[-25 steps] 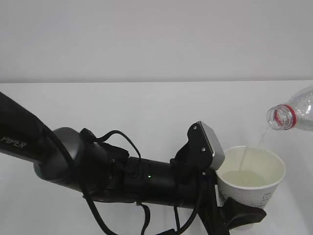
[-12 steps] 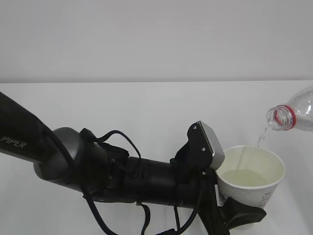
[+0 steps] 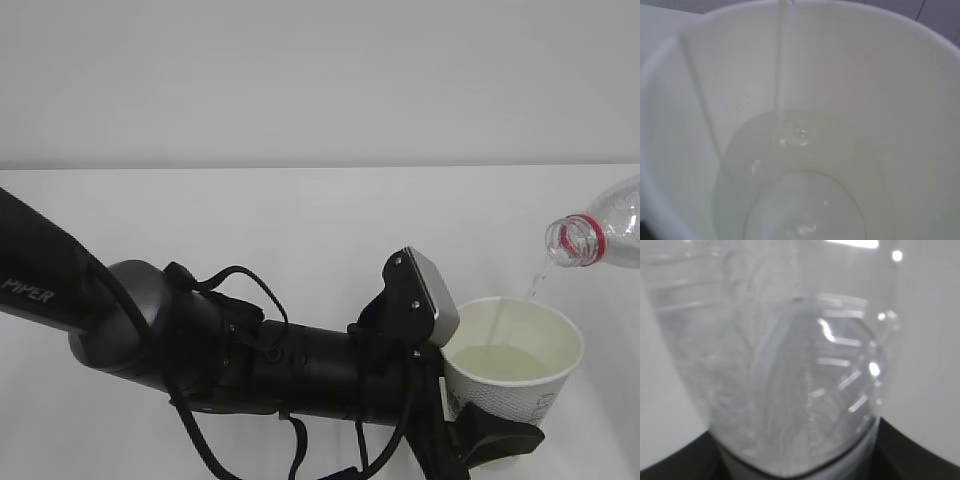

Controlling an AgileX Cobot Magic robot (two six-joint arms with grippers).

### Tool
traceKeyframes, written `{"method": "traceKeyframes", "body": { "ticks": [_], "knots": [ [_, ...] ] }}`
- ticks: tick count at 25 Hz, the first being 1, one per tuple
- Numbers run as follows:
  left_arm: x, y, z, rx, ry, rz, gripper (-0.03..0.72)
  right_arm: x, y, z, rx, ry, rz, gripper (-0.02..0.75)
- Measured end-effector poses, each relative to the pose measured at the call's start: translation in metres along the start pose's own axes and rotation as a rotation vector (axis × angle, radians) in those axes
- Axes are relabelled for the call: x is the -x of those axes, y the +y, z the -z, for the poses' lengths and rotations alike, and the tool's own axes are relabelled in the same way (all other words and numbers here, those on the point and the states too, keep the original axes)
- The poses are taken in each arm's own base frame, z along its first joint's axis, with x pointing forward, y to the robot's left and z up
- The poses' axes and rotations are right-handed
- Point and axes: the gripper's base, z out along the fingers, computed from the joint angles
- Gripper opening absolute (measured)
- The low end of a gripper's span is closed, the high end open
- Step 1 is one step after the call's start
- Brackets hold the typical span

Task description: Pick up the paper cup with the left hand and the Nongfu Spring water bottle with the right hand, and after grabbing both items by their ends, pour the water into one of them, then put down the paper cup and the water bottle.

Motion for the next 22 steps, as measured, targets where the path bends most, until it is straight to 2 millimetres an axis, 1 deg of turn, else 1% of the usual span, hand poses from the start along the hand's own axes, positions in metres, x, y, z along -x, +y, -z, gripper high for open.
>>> {"method": "traceKeyframes", "body": {
  "ticks": [22],
  "knots": [
    [0.0,0.0,0.0,0.0,0.0,0.0,0.543,0.0,0.0,0.0,0.0,0.0,0.006,0.401]
  ]
}}
